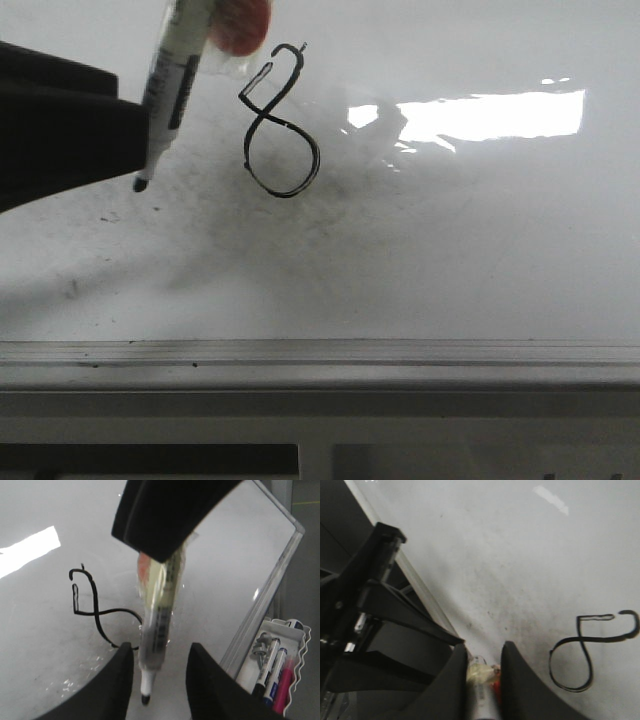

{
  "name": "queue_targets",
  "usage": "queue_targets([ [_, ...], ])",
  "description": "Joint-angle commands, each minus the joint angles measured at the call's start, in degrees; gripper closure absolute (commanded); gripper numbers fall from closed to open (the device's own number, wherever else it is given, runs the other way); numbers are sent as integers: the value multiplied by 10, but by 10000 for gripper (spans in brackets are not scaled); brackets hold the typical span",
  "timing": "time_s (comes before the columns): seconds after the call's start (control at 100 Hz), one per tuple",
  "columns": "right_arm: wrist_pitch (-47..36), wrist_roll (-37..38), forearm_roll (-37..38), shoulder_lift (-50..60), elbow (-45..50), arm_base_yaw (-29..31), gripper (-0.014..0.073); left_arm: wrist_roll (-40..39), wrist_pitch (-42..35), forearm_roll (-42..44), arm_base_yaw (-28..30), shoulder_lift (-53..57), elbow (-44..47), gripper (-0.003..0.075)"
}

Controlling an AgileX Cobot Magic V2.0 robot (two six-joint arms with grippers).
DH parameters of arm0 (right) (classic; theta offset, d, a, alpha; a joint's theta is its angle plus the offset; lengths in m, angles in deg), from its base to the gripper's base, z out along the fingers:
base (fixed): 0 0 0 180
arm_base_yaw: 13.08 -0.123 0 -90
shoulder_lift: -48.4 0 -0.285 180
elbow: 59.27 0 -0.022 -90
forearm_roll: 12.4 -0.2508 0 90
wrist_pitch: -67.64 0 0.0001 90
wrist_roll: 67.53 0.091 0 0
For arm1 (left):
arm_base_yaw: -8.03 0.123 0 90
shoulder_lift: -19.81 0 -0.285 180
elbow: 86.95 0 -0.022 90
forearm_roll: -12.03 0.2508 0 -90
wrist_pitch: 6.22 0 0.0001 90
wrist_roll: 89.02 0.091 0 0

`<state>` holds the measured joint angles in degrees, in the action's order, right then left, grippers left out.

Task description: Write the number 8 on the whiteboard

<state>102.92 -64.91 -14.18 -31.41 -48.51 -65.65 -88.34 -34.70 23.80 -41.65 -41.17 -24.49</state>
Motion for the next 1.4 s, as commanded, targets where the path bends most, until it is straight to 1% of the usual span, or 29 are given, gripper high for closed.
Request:
queue_targets([
  [0.0, -30, 9, -2, 12, -14, -9, 643, -7, -95, -24, -3, -20, -19, 477],
  [0.3, -11, 10, -13, 12, -14, -14, 643, -7, -105, -25, -3, -48, -19, 490],
  [0.37, -11, 10, -13, 12, -14, -14, 643, -7, -105, -23, -3, -48, -19, 539],
  [0.45, -11, 10, -13, 12, -14, -14, 641, -7, -105, -21, -3, -48, -19, 633],
  [0.49, -11, 10, -13, 12, -14, -14, 627, -7, -105, -21, -3, -48, -19, 683],
  [0.55, -11, 10, -13, 12, -14, -14, 568, -7, -105, -21, -3, -48, -19, 742],
  [0.68, -16, 10, -13, 12, -14, -14, 362, -7, -105, -21, -3, -48, -19, 741],
  [0.73, -17, 10, -13, 12, -14, -14, 300, -7, -104, -21, -3, -48, -19, 741],
  [0.78, -20, 10, -13, 12, -14, -12, 260, -7, -98, -22, -3, -48, -19, 741],
  [0.84, -19, 10, -2, 15, -14, -8, 244, -7, -86, -35, -3, -48, -19, 741],
  [0.93, -11, 10, 0, 23, -14, 5, 245, -7, -72, -89, -3, -49, -19, 741],
  [1.0, -7, 10, 0, 30, -14, 18, 245, -7, -57, -165, -2, -50, -19, 741],
  [1.1, -2, 10, 0, 41, -14, 29, 245, -7, -17, -286, -2, -50, -20, 741],
  [1.29, 0, 10, 0, 48, -14, 31, 245, -7, 84, -394, -2, -52, -38, 741],
  [1.39, 10, 10, 0, 48, -14, 31, 245, -7, 105, -434, -2, -52, -41, 741],
])
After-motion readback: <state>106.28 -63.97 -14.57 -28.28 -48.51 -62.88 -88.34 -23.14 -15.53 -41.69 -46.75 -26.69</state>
